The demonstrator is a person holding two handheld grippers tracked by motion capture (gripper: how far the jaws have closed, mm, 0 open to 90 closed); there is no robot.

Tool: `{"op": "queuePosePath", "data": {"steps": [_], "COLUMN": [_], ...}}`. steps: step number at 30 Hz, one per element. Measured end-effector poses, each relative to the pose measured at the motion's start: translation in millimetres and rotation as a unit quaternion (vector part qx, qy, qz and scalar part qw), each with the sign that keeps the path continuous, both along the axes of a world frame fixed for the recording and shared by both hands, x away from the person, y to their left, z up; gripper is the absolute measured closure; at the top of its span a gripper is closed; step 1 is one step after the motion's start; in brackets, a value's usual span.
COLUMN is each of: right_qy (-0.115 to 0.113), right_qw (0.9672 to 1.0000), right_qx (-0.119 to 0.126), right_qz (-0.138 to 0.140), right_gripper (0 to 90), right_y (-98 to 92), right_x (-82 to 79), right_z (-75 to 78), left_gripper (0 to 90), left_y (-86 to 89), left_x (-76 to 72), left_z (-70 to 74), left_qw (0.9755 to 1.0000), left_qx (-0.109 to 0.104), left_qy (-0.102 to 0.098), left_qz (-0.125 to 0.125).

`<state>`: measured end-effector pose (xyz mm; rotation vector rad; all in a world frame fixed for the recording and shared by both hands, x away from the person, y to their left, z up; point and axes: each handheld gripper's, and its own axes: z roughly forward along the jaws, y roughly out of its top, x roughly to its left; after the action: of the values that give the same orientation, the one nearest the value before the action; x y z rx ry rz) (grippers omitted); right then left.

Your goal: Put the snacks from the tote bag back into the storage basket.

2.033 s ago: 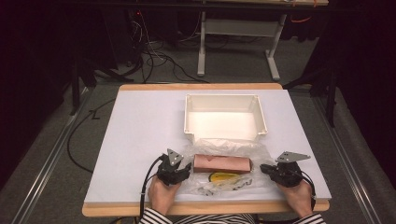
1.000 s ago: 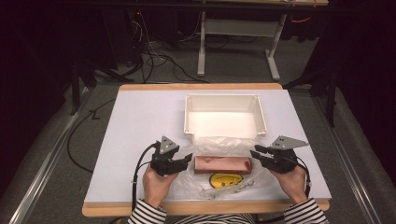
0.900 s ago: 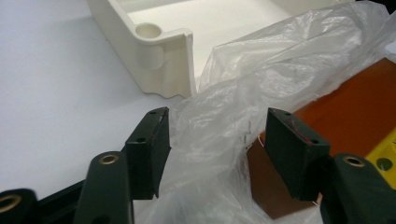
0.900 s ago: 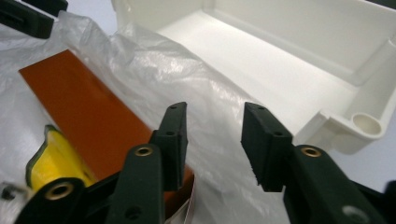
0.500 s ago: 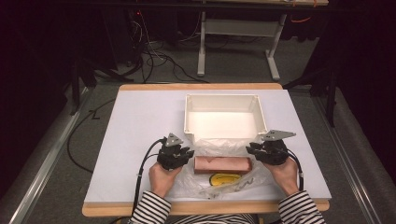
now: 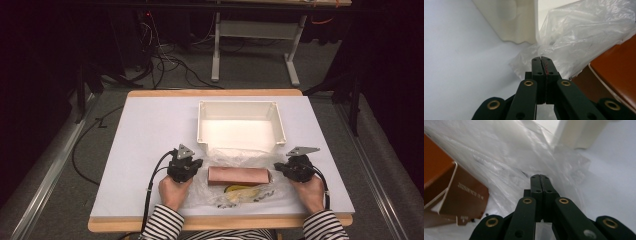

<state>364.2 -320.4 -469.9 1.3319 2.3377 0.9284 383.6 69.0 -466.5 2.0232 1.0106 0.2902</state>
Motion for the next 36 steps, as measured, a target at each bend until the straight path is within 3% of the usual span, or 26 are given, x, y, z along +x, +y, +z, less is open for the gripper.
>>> {"op": "queuePosePath", "data": {"steps": [11, 14, 17, 20, 23, 29, 36], "right_qy": [-0.004, -0.007, -0.029, -0.068, -0.075, -0.062, -0.022], "right_qw": [0.9996, 0.9995, 0.9993, 0.9972, 0.9966, 0.9974, 0.9997], "right_qx": [-0.013, -0.016, 0.005, 0.03, 0.033, 0.03, -0.004], "right_qz": [-0.026, -0.028, -0.023, -0.006, 0.006, 0.019, 0.007], "right_gripper": [90.0, 90.0, 84.6, 76.8, 73.8, 68.8, 86.4], "right_y": [-20.2, -21.4, -18.7, -11.8, -5.0, 6.0, -3.0], "right_x": [-11.9, -14.3, -21.8, -33.2, -37.6, -41.5, -35.0], "right_z": [1.1, 2.6, 13.1, 32.7, 39.9, 36.3, 8.5], "left_gripper": [90.0, 89.9, 89.6, 89.7, 89.8, 89.9, 89.9], "left_y": [15.6, 12.3, 10.9, 10.3, 10.0, 5.4, 4.7], "left_x": [-16.5, -19.7, -24.0, -26.7, -29.9, -41.2, -51.6], "left_z": [-9.6, -9.8, -8.4, -8.4, -8.9, -10.1, -12.6], "left_qw": [0.9996, 0.9996, 0.9998, 0.9998, 0.9999, 0.9999, 0.9999], "left_qx": [0.005, 0.012, 0.012, 0.014, 0.01, 0.007, 0.009], "left_qy": [0.011, 0.002, -0.006, -0.007, -0.004, -0.002, -0.003], "left_qz": [0.025, 0.024, 0.017, 0.011, 0.008, -0.007, -0.009]}}
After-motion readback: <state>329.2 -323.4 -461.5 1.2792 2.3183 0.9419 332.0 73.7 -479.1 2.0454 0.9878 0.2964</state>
